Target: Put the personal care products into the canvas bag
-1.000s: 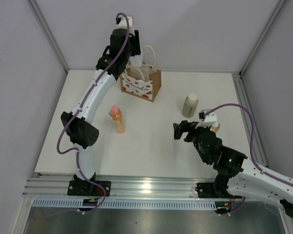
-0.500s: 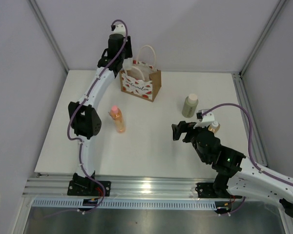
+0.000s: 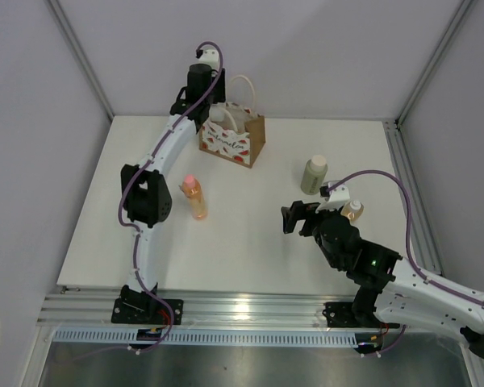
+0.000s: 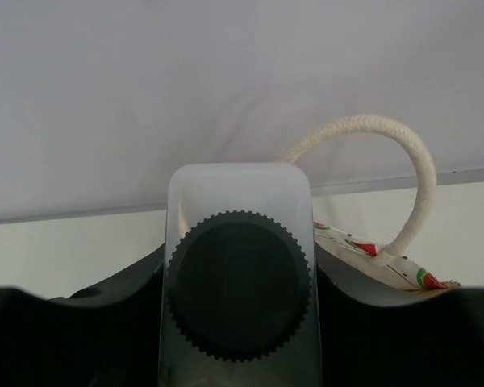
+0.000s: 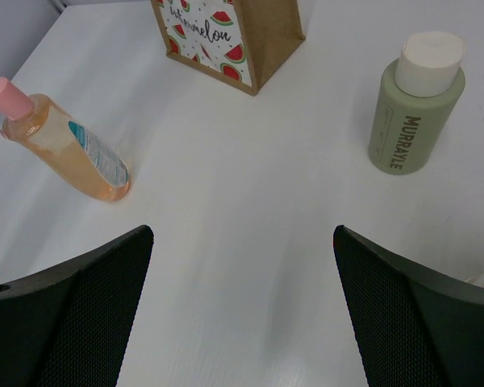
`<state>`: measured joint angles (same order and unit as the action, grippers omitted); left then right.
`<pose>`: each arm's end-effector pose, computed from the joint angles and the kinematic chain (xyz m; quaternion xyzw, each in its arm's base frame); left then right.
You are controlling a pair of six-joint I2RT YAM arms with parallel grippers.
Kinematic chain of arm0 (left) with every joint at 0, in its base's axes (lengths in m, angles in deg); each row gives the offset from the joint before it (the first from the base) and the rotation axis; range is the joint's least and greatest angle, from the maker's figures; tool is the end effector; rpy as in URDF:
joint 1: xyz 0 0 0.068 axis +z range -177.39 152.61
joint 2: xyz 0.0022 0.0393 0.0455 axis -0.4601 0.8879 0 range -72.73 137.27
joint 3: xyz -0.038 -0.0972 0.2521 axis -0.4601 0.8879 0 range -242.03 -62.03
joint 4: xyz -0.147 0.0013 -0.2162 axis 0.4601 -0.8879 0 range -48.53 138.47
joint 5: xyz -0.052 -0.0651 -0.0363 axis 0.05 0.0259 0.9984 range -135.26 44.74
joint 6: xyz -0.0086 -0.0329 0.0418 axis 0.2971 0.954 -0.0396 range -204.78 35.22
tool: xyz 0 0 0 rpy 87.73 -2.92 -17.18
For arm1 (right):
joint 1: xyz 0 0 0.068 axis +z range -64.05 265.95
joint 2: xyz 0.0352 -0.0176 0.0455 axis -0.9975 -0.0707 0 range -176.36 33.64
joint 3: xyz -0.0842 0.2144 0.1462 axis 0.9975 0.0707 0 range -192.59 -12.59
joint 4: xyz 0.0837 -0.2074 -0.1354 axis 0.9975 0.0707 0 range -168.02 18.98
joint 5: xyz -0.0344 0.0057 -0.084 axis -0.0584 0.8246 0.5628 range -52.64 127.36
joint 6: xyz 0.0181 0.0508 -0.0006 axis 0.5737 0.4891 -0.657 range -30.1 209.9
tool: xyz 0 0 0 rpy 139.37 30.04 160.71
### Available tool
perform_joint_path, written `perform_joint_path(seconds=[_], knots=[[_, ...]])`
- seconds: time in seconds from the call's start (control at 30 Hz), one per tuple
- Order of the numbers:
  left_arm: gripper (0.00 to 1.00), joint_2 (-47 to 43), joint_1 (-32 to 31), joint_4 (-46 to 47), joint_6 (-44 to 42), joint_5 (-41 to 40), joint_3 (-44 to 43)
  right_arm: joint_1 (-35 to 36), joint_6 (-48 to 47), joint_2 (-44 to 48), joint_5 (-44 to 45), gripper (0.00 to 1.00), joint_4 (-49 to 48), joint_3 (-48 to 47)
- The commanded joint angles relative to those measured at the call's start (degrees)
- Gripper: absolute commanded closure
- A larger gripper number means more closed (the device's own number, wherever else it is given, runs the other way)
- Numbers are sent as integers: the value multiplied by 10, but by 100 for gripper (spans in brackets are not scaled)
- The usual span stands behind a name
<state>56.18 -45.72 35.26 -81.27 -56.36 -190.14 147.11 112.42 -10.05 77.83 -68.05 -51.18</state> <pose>0.5122 -0.1624 0.3493 0.0421 0.7855 -0.0413 0.6161 0.1052 0.1431 0.3076 -0.0478 0.7724 0.1762 0.6083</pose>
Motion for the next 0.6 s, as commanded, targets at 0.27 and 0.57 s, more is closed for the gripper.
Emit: perform_joint_path(seconds=[0.27,0.57], knots=[[100,-97,0,161,-11,107,105,1,2,-10,8,3,-10,-18],[100,-139,-1,186,-7,143,139,1,2,-12,7,3,-7,-22]])
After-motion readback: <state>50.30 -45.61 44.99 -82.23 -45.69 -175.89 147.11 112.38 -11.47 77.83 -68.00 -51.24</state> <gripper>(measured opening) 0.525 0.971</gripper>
